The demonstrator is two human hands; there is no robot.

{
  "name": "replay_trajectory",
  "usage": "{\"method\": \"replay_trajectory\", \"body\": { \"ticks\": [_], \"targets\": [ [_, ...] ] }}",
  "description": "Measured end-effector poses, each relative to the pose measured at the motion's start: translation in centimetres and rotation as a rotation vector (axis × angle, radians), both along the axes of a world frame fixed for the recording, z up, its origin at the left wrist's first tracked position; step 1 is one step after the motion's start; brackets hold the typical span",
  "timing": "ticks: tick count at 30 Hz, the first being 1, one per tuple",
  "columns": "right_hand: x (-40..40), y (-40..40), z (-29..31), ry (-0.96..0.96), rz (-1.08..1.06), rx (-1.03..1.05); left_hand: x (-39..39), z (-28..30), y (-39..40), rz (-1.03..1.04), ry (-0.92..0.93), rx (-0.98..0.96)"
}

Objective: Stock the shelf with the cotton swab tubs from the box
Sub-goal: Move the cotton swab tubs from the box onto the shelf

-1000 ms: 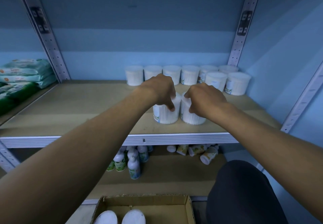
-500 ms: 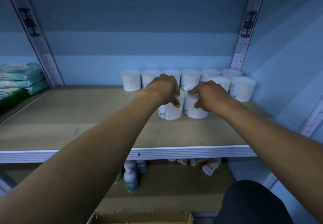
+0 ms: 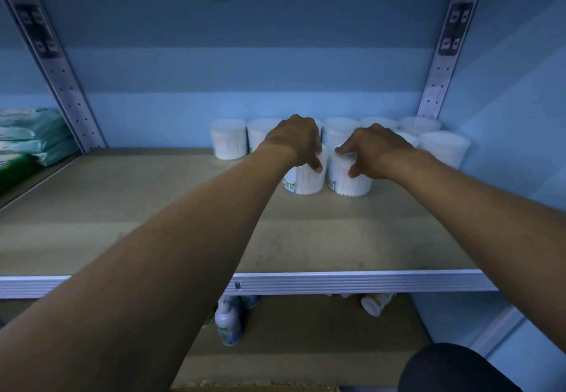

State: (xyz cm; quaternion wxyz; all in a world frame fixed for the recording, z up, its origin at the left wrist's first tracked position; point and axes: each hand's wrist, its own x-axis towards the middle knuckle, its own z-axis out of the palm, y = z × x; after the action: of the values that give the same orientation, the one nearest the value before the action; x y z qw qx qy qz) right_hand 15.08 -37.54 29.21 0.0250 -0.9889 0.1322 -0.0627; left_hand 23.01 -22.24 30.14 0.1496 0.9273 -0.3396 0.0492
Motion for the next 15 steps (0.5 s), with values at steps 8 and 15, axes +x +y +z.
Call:
{"method": "replay_trajectory", "body": {
  "ticks": [8, 15],
  "targets": [
    [2.1, -1.7, -0.4, -0.046, 0.064, 0.002, 2.1, -0.3, -1.8, 0.014, -0.050, -0.009],
    [3.7, -2.7, -0.7, -0.091, 0.065, 0.012, 4.0, -0.7, -2.5, 0.012, -0.077, -0.023]
  ]
}}
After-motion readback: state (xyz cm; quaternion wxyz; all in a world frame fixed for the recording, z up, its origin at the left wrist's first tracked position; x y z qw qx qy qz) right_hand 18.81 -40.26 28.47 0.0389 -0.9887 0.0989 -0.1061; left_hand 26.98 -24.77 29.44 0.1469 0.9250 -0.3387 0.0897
